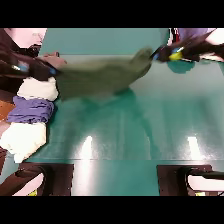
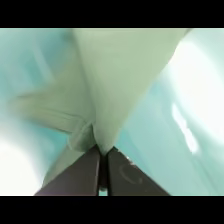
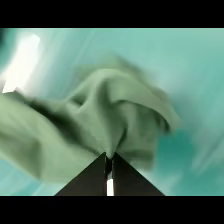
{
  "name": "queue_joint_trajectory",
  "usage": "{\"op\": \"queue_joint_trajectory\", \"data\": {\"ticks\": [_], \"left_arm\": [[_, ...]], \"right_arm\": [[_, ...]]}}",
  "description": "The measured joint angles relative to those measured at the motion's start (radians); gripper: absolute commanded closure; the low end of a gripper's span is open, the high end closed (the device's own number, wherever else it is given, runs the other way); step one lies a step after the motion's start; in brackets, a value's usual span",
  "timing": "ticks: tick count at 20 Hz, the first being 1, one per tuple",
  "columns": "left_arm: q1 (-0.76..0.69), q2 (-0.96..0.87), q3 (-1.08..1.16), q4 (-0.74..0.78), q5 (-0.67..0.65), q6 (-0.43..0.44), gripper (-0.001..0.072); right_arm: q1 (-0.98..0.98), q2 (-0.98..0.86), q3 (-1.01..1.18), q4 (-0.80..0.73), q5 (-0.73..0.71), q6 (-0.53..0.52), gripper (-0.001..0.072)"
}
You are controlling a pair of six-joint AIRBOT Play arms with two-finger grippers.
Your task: Fold the shirts.
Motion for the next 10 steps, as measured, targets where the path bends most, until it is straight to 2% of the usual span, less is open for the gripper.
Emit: {"op": "queue_joint_trajectory", "data": {"ticks": [6,10], "left_arm": [[0.000,0.083,0.274,-0.142,-0.079,-0.025,0.0684],[0.000,0.097,0.330,-0.229,-0.129,-0.043,0.0684]], "right_arm": [[-0.014,0.281,0.218,-0.199,0.126,0.050,0.0698],[-0.019,0.415,0.192,-0.268,0.171,0.106,0.0698]]}}
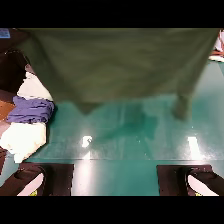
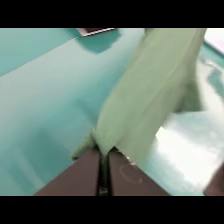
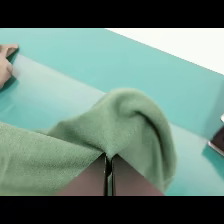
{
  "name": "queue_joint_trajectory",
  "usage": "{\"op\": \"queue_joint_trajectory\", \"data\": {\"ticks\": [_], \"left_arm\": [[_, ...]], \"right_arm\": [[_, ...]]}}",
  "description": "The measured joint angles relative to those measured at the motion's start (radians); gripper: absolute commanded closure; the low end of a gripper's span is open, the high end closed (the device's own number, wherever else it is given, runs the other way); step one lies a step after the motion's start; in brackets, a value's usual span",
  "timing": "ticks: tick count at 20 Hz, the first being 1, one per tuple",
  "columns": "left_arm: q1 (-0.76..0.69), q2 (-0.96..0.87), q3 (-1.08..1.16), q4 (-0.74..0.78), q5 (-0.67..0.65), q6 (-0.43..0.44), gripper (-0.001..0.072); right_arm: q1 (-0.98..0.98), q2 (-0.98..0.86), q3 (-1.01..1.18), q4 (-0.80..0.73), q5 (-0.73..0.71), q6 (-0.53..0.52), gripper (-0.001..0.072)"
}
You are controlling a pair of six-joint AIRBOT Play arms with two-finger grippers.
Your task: Fold the shirts.
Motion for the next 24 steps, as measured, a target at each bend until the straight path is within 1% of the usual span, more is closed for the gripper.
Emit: {"op": "queue_joint_trajectory", "data": {"ticks": [2,4,6,8,10,12,14,16,17,18,19,20,22,24], "left_arm": [[0.000,-0.005,-0.048,0.025,-0.016,-0.007,0.0683],[0.000,-0.013,-0.155,0.057,-0.024,-0.010,0.0683],[0.000,-0.032,-0.326,0.082,-0.027,-0.011,0.0683],[0.000,-0.058,-0.507,0.097,0.008,0.004,0.0683],[0.000,-0.095,-0.677,0.114,0.109,0.036,0.0683],[0.000,-0.156,-0.785,0.134,0.253,0.055,0.0683],[0.000,-0.222,-0.818,0.140,0.375,0.066,0.0682],[0.000,-0.295,-0.805,0.147,0.476,0.073,0.0682],[0.000,-0.333,-0.785,0.150,0.516,0.073,0.0646],[0.001,-0.364,-0.763,0.154,0.550,0.072,0.0394],[0.001,-0.394,-0.735,0.164,0.585,0.072,0.0224],[0.004,-0.422,-0.705,0.167,0.608,0.064,0.0217],[0.002,-0.454,-0.648,0.166,0.628,0.056,0.0216],[0.016,-0.471,-0.592,0.180,0.594,0.050,0.0216]], "right_arm": [[0.000,0.030,-0.072,-0.014,0.032,0.043,0.0697],[0.000,0.027,-0.169,-0.021,0.080,0.084,0.0697],[0.000,-0.010,-0.279,-0.017,0.116,0.111,0.0697],[0.000,-0.069,-0.392,0.001,0.115,0.123,0.0697],[0.000,-0.145,-0.491,0.029,0.048,0.122,0.0696],[0.000,-0.222,-0.551,0.054,-0.053,0.118,0.0695],[0.000,-0.300,-0.569,0.066,-0.145,0.114,0.0695],[0.000,-0.377,-0.542,0.070,-0.205,0.112,0.0694],[-0.001,-0.411,-0.516,0.074,-0.227,0.111,0.0693],[-0.001,-0.446,-0.483,0.076,-0.241,0.111,0.0667],[-0.002,-0.476,-0.449,0.068,-0.254,0.111,0.0438],[-0.005,-0.505,-0.408,0.065,-0.267,0.111,0.0322],[-0.008,-0.548,-0.331,0.072,-0.259,0.111,0.0323],[-0.021,-0.568,-0.267,0.074,-0.213,0.109,0.0325]]}}
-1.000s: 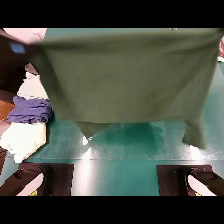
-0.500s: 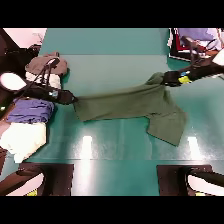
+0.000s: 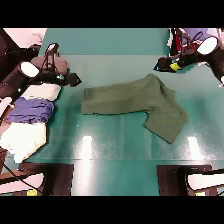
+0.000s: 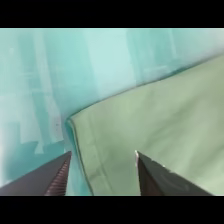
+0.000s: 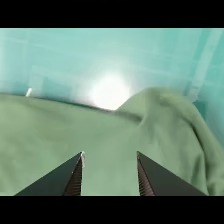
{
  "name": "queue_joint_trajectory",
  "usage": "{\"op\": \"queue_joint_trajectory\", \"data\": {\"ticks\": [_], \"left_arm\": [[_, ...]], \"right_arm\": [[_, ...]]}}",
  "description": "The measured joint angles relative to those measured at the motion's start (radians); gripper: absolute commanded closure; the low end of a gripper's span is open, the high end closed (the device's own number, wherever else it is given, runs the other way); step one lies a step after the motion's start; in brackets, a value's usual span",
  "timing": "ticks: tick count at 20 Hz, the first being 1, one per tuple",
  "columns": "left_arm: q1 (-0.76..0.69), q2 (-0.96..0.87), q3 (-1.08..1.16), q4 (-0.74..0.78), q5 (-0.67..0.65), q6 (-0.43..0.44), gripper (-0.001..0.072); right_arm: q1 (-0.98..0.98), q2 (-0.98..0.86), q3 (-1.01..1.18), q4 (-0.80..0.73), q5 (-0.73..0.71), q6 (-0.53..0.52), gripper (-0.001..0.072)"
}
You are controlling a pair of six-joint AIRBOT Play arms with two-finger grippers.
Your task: Fold the shirts.
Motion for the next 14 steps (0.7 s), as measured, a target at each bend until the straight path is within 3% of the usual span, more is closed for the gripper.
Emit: {"op": "queue_joint_trajectory", "data": {"ticks": [6,14], "left_arm": [[0.086,-0.014,-0.045,-0.001,-0.261,0.043,0.0215],[0.048,-0.022,-0.317,-0.231,-0.177,0.280,0.0217]], "right_arm": [[-0.060,0.105,-0.052,0.001,0.193,-0.061,0.0325],[-0.142,0.321,-0.333,0.003,0.220,-0.085,0.0325]]}}
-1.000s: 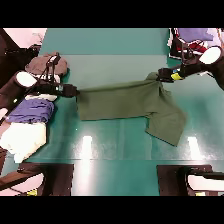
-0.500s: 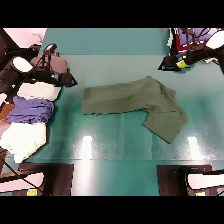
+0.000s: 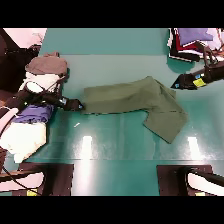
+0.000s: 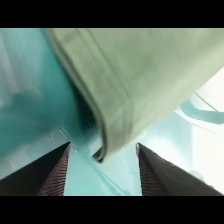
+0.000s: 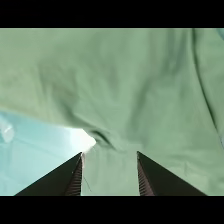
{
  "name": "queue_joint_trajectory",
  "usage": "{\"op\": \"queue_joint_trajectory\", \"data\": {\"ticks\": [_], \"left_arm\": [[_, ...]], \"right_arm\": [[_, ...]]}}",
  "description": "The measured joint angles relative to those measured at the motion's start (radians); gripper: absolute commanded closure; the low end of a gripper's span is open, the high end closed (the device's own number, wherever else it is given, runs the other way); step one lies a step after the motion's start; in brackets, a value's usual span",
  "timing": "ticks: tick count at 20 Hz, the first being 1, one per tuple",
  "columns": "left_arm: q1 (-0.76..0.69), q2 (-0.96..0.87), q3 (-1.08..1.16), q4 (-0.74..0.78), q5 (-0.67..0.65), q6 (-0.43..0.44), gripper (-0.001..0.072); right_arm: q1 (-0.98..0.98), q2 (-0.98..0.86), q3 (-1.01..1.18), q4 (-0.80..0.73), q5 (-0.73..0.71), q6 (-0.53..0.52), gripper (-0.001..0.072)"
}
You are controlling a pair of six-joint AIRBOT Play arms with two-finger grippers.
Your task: Fold the shirts.
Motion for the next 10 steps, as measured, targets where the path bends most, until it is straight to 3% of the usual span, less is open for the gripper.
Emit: {"op": "queue_joint_trajectory", "data": {"ticks": [3,4,5,10], "left_arm": [[-0.051,-0.013,-0.026,-0.027,0.035,0.030,0.0245],[-0.059,-0.015,-0.031,-0.031,0.038,0.028,0.0500],[-0.063,-0.017,-0.033,-0.032,0.042,0.022,0.0674],[-0.022,-0.016,0.026,-0.031,-0.067,-0.018,0.0684]], "right_arm": [[-0.023,0.043,-0.056,0.001,0.000,-0.002,0.0325],[-0.032,0.055,-0.071,0.000,0.000,-0.002,0.0325],[-0.045,0.066,-0.085,0.003,0.003,-0.003,0.0325],[-0.176,0.132,-0.187,-0.002,0.026,-0.003,0.0320]]}}
